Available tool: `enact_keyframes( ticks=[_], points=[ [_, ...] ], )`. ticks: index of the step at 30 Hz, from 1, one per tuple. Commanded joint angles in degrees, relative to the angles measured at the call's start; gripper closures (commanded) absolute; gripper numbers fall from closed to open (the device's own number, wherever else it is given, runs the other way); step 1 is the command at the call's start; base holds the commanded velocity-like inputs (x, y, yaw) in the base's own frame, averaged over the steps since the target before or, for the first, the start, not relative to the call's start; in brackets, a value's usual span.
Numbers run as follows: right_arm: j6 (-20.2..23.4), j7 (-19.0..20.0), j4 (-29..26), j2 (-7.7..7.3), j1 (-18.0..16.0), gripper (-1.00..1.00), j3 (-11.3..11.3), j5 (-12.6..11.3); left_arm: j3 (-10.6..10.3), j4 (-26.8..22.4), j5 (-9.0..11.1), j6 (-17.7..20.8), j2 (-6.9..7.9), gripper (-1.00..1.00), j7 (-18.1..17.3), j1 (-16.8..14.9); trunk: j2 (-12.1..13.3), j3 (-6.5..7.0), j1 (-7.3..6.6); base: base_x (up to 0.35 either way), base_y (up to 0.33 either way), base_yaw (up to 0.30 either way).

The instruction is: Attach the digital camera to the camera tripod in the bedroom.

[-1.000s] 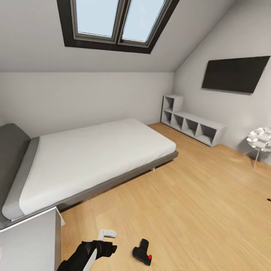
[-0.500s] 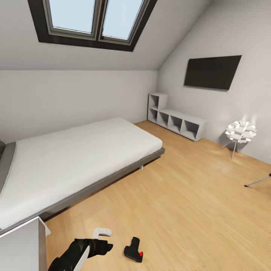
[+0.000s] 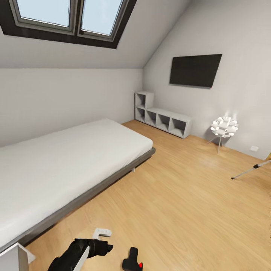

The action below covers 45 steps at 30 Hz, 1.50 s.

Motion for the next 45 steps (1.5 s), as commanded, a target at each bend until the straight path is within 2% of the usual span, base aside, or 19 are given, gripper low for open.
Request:
enact_keyframes(
  ticks=[1,12,22,27,29,45],
  points=[
    [-0.2,0.2,0.0,0.0,0.0,-1.0,0.0,0.0,-0.1,-0.1,0.2,0.3,0.02,-1.0,0.0,0.0,0.0,-0.1,0.02,0.234,0.185,-0.252],
    [-0.1,0.1,-0.1,0.19,0.0,-1.0,0.0,0.0,-0.3,-0.3,0.0,-0.2,-0.09,-1.0,0.5,0.0,0.0,-0.57,0.02,0.074,0.057,-0.249],
    [-0.3,0.3,-0.1,0.1,0.0,-1.0,0.3,0.4,-0.2,-0.3,0.1,-0.5,-0.1,-1.0,0.7,0.0,0.0,-0.7,0.02,0.049,-0.046,-0.066],
    [0.3,0.7,-1.7,-1.53,-1.5,-1.0,0.4,1.1,-1.5,-0.8,-1.6,-1.0,1.52,-1.0,-0.9,-0.7,0.0,-0.7,0.02,0.0,0.0,0.0],
    [0.3,0.7,-2.1,-1.62,-1.5,-1.0,0.4,1.1,-1.5,-0.8,-2.3,-1.0,1.99,-1.0,-1.5,-0.7,0.0,-0.7,0.02,0.0,0.0,0.0],
    [0.3,0.7,-2.1,-1.62,-1.5,-1.0,0.4,1.1,-1.5,-0.8,-7.4,-1.0,1.99,-1.0,-6.6,-0.7,0.0,-0.7,0.02,0.0,0.0,0.0]
  ],
)
